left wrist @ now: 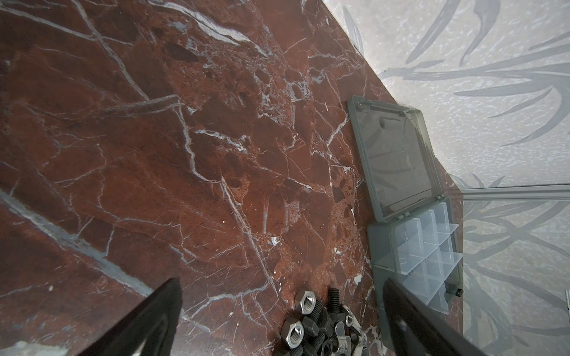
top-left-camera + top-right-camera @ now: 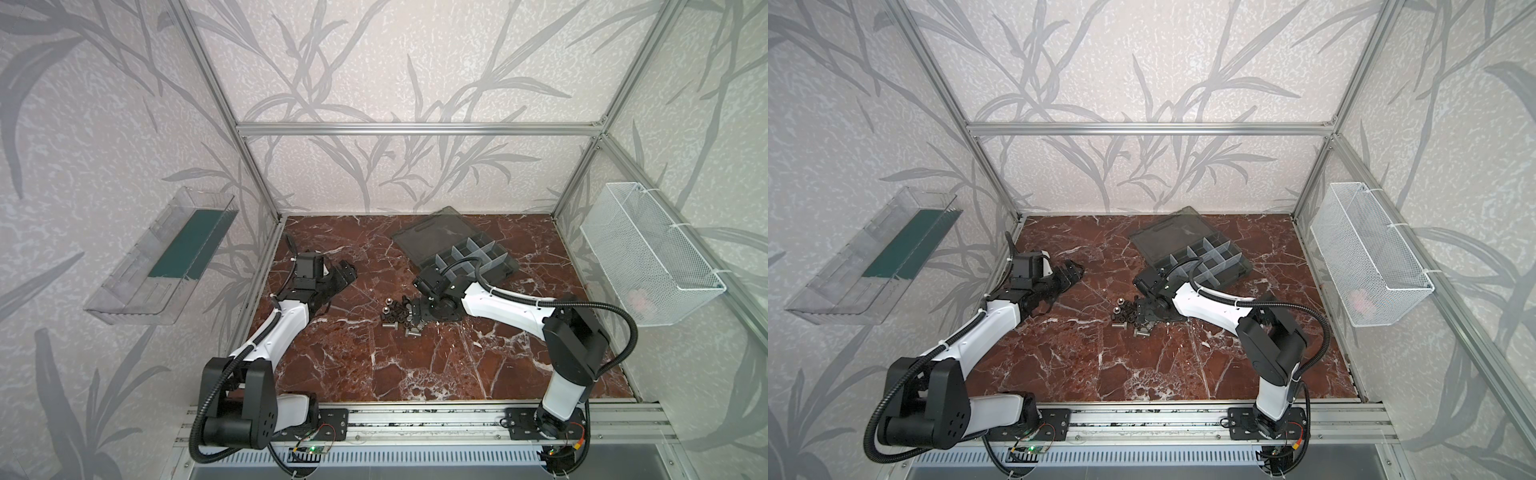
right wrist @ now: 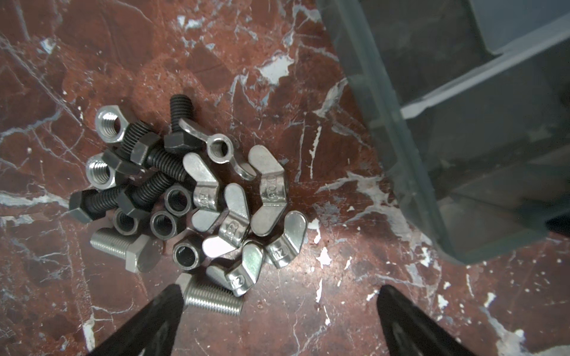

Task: Sort the screws and nuts into containers
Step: 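Move the right gripper over the pile of bolts and nuts while the left arm lifts, then lower the right gripper and grasp a silver wing nut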

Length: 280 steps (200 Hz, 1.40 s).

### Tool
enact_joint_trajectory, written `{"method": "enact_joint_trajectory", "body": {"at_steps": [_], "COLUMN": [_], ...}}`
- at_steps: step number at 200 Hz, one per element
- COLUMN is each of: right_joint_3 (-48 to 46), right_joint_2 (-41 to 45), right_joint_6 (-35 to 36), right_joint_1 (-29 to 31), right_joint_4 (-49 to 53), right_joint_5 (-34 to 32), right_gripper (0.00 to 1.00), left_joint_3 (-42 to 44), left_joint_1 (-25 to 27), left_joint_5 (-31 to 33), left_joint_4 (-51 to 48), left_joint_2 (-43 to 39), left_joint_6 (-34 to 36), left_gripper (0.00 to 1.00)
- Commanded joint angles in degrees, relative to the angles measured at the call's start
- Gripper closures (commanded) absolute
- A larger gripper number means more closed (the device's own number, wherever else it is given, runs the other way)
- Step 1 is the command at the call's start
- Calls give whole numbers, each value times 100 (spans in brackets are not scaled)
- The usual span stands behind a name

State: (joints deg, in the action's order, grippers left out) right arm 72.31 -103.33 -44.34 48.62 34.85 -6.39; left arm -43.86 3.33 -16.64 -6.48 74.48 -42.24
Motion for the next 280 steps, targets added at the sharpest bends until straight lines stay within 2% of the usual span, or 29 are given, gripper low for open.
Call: {"method": "enact_joint_trajectory", "body": {"at_steps": [1,98,201,280], "right_joint_3": [130,326,660,696], "right_joint_2": [-120,-540,-958,-1126], "right_joint_6": [30,236,345,382], "right_joint_1": [74,183,227,234], "right_joint_4": [192,384,672,716], "right_joint_5": [34,-110,-169,-65], "right_gripper": [4,10,21,41], "left_joint_3": [-79,-42,-144,-68], "left_joint_1": [20,26,30,26], "left_joint_5": [-57,-85,-50,-41], "left_joint_4": [-47,-82,-166,-165], "left_joint_2": [22,-3,45,3], "left_joint_6": [97,128,190,215], "left_gripper": [1,1,1,1]}}
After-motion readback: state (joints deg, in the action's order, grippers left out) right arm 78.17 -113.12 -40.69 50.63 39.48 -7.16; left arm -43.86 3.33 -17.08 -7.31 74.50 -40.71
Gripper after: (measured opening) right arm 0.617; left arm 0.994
